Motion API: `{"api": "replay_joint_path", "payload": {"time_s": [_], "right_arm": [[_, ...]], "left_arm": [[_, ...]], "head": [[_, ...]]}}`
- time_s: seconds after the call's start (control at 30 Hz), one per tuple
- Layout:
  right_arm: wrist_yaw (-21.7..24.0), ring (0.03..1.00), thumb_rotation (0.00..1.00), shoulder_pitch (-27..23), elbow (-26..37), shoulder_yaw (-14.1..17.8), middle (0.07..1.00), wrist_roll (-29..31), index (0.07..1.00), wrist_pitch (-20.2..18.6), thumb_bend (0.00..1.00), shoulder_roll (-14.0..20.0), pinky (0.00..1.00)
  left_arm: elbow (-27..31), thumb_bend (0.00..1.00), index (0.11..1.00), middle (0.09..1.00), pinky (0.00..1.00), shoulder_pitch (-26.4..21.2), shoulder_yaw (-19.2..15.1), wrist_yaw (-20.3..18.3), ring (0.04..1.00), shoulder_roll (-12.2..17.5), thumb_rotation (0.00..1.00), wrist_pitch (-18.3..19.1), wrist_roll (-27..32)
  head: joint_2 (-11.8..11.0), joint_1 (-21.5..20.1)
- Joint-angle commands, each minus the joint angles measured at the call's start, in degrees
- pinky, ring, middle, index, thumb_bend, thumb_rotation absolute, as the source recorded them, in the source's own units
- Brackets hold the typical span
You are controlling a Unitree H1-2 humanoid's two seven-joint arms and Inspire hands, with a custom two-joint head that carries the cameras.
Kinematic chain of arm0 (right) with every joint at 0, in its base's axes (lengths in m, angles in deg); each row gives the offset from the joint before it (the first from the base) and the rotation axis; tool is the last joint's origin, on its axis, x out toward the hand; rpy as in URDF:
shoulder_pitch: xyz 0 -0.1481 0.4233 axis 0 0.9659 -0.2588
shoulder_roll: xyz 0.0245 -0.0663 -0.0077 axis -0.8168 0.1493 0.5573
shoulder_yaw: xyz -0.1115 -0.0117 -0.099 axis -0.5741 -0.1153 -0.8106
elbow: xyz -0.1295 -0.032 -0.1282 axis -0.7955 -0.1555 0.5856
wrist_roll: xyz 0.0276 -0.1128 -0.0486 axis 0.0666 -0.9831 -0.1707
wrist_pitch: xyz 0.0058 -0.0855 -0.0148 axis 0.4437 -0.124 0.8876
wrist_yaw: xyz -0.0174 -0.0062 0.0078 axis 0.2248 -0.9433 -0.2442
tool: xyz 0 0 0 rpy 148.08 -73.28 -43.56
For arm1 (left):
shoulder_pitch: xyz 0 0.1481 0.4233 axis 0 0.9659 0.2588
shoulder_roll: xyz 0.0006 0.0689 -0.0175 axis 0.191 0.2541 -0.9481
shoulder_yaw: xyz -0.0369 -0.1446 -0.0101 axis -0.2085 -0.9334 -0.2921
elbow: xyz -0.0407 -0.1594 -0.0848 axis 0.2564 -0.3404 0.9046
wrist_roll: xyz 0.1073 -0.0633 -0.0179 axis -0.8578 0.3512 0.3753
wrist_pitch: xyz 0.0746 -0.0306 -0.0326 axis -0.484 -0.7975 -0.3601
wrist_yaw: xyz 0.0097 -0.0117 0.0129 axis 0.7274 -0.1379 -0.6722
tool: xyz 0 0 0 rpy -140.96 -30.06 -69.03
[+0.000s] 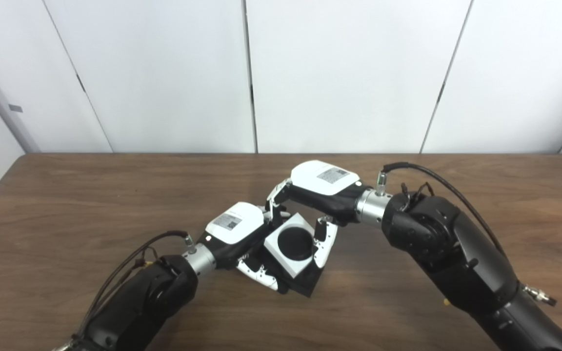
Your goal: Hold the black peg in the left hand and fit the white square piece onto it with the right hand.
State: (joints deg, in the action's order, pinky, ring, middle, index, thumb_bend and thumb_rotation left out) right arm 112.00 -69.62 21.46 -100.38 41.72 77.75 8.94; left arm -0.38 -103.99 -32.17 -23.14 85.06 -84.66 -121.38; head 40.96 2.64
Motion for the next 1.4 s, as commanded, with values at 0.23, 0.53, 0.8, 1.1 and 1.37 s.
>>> {"api": "replay_joint_path", "payload": {"time_s": [0.23,0.53,0.8,1.1,1.37], "right_arm": [[4.7,0.813,0.4,-0.9,1.1,-0.9,0.812,2.1,0.764,-1.3,0.95,0.6,0.76],[5.5,0.834,0.42,-0.5,0.9,-0.5,0.836,2.4,0.791,-1.6,0.99,1.7,0.77],[5.0,0.83,0.42,-0.5,1.1,-0.1,0.836,3.0,0.783,-1.6,0.98,2.2,0.76],[-0.4,0.791,0.21,3.0,5.1,8.8,0.811,5.7,0.747,-3.4,0.81,3.0,0.68],[-7.4,0.772,0.06,9.7,6.0,18.3,0.803,9.3,0.71,-4.1,0.66,3.4,0.65]], "left_arm": [[-1.4,0.52,0.486,0.886,0.86,0.7,2.1,-3.3,0.919,-0.6,0.07,0.8,-3.1],[-1.3,0.52,0.487,0.892,0.87,0.7,2.1,-3.9,0.925,-0.4,0.07,0.8,-2.8],[-1.2,0.52,0.487,0.89,0.87,0.8,2.0,-3.8,0.922,-0.4,0.07,0.8,-2.9],[-1.2,0.52,0.487,0.894,0.87,0.7,1.9,-4.0,0.924,-0.2,0.07,0.8,-2.9],[-1.7,0.52,0.487,0.89,0.87,0.7,1.9,-3.8,0.921,0.0,0.07,0.0,-2.6]], "head": [[0.1,-0.1],[0.4,-0.2],[0.5,-0.1],[0.3,-0.5],[0.1,-1.1]]}}
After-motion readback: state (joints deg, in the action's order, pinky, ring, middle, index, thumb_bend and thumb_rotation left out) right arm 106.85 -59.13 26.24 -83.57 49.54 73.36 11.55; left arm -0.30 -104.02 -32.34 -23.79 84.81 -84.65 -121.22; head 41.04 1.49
